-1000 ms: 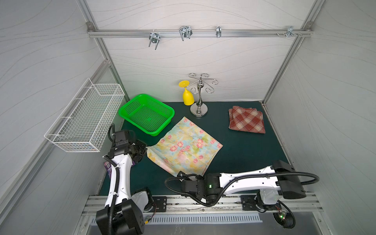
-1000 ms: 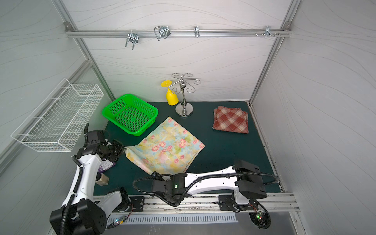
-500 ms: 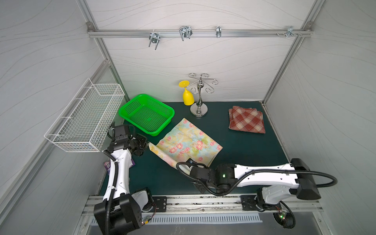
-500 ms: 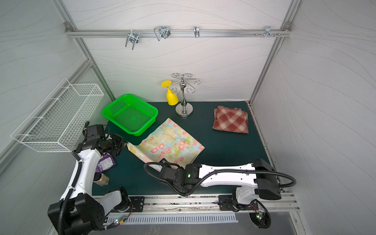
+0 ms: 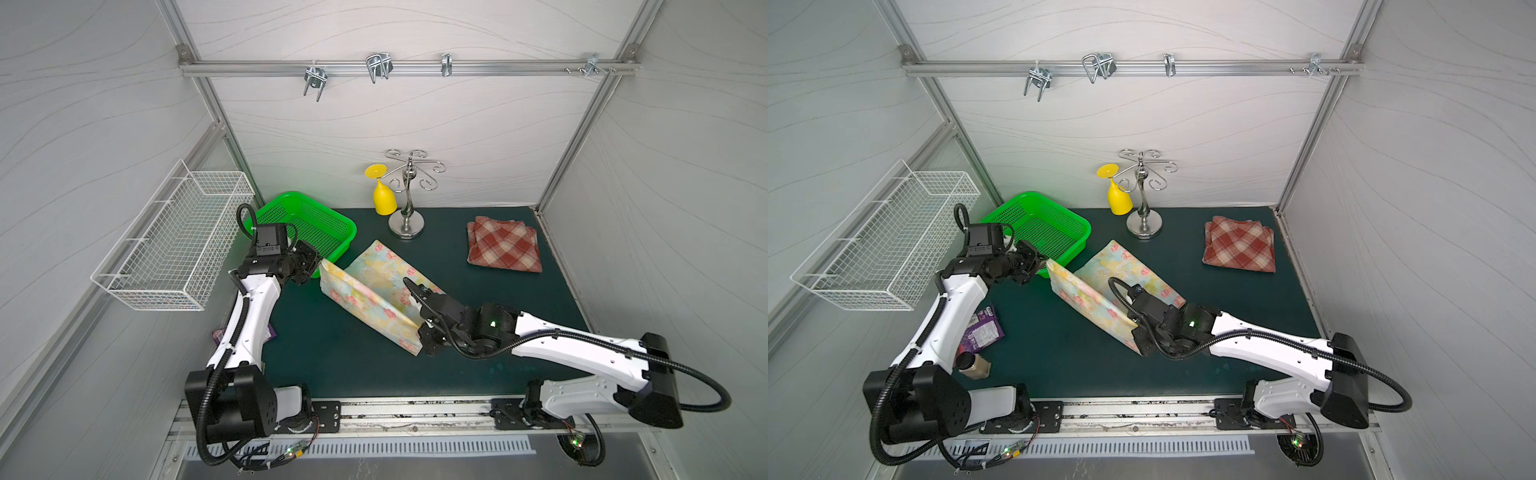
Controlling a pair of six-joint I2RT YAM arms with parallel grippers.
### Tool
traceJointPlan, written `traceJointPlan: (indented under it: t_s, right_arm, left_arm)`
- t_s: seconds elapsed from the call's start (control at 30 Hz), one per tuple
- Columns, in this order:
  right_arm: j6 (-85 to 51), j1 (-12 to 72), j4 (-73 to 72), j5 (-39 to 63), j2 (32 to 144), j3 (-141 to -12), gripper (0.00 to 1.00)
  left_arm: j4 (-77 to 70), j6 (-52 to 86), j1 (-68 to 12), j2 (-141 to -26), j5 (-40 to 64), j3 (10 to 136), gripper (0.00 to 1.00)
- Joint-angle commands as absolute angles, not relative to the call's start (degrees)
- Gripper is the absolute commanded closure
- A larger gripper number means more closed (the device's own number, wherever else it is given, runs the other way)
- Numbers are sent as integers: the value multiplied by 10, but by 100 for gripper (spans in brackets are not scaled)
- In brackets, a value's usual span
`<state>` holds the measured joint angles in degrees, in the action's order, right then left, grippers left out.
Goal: Fold and stack skirts
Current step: Fold the skirt at the center of the table.
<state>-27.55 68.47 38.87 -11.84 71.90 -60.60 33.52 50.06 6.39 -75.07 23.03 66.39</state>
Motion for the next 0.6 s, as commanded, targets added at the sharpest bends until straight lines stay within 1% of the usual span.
traceJointPlan:
  t_s: [0.0, 0.3, 0.57]
  right_arm:
    - [-257, 663, 402, -90, 704, -588, 100]
    - [-244, 615, 393, -68, 697, -577, 100]
    - [-215, 538, 389, -28, 704, -580, 99]
  left_arm:
    - [267, 519, 54, -782, 219, 694, 100]
    - [255, 508, -2, -835, 187, 726, 100]
    - [245, 509, -20, -890, 176, 760, 100]
